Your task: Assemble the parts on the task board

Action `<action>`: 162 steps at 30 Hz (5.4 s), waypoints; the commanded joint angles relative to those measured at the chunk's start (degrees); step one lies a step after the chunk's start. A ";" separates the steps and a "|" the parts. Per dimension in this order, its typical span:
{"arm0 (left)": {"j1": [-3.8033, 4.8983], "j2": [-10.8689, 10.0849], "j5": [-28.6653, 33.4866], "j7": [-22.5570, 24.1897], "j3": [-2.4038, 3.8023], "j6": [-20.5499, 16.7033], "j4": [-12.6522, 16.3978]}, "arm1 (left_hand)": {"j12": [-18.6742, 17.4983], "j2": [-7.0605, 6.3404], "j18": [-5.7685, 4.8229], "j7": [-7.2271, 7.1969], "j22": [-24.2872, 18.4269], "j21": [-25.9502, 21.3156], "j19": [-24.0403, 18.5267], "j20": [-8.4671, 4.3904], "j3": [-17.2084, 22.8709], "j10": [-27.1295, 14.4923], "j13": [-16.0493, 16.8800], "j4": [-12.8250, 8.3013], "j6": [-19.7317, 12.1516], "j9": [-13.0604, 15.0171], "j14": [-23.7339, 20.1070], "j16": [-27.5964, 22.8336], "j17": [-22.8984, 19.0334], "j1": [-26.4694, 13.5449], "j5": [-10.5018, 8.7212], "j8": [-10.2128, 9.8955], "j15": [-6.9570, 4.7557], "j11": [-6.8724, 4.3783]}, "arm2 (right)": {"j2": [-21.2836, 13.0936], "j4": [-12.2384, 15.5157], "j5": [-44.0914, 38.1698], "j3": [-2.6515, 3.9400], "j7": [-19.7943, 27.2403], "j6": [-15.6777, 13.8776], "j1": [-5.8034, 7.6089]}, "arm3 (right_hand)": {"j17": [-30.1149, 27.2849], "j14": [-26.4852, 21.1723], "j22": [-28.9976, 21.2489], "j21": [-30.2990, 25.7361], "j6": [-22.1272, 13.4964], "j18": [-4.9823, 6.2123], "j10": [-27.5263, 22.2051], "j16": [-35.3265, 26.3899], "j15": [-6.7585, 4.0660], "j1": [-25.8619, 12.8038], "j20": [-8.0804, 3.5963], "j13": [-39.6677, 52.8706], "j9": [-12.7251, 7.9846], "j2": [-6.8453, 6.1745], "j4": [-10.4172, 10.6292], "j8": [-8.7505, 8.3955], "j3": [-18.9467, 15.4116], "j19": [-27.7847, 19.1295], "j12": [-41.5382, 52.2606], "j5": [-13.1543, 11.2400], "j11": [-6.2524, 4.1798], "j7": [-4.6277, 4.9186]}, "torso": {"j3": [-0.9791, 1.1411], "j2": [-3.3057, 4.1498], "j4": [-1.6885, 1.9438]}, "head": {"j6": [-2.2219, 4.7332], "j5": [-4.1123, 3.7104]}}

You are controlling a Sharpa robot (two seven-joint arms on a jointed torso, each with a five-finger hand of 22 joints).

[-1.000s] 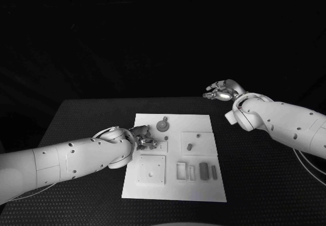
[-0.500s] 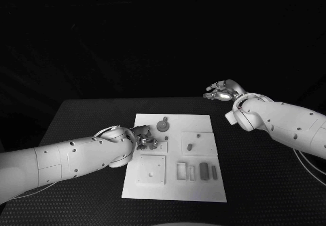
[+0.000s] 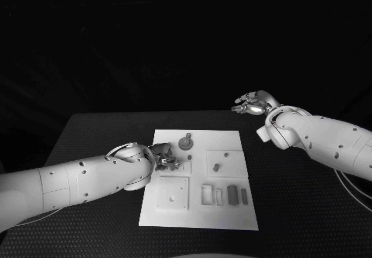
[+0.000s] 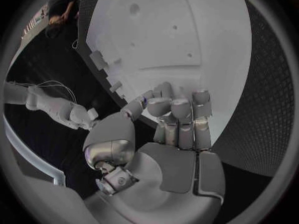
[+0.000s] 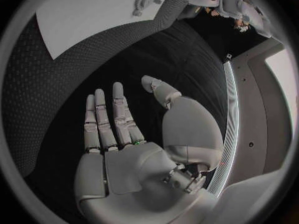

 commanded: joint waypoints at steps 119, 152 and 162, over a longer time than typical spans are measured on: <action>1.93 2.38 6.96 -1.95 0.42 15.81 -3.88 | 0.02 -3.73 0.00 -6.03 0.92 -0.28 -0.43 -6.79 -0.11 -3.24 -2.69 4.60 7.47 -2.70 -0.65 -0.16 -2.05 -2.27 -14.22 1.81 -1.91 -2.22 | 0.48 -0.34 -0.12 -0.05 -0.02 1.44 -0.51 | -0.43 -0.93 0.32 -0.46 0.93 -0.70 -9.22 0.40 0.20 -0.32 -0.08 -0.27 -0.31 0.09 -0.17 0.31 0.01 -0.85 0.31 1.02 5.49 1.73 | -0.01 0.03 0.00 | 0.10 -0.35; 1.93 2.28 6.78 -1.84 1.67 14.12 -4.42 | -0.09 -7.57 0.03 -6.01 0.93 -0.54 -0.24 -6.90 -0.57 -3.18 -3.18 7.50 7.38 -3.15 -0.61 -0.17 -2.46 -2.13 -17.36 2.02 -2.14 -2.26 | 0.46 -0.34 -0.12 -0.05 -0.07 1.63 -0.62 | -0.66 -1.52 0.34 -0.53 0.88 -0.86 -9.27 0.27 0.54 -0.40 -0.01 -0.30 -0.41 0.13 -0.25 0.32 -0.08 -1.48 0.35 0.98 5.54 1.76 | -0.01 0.00 0.02 | 0.25 -0.40; 1.93 2.20 6.87 -1.80 1.83 14.32 -4.53 | -0.03 -9.01 0.03 -6.00 0.96 -0.56 -0.17 -6.93 -1.16 -3.19 -3.25 8.41 7.34 -3.21 -0.63 -0.11 -2.53 -2.42 -18.08 2.16 -2.21 -2.25 | 0.44 -0.36 -0.12 -0.05 -0.10 1.71 -0.65 | -0.68 -1.58 0.35 -0.53 0.87 -0.88 -9.28 0.27 0.57 -0.44 0.00 -0.31 -0.42 0.12 -0.24 0.32 -0.11 -1.55 0.35 0.96 5.54 1.77 | 0.00 0.01 0.01 | 0.25 -0.38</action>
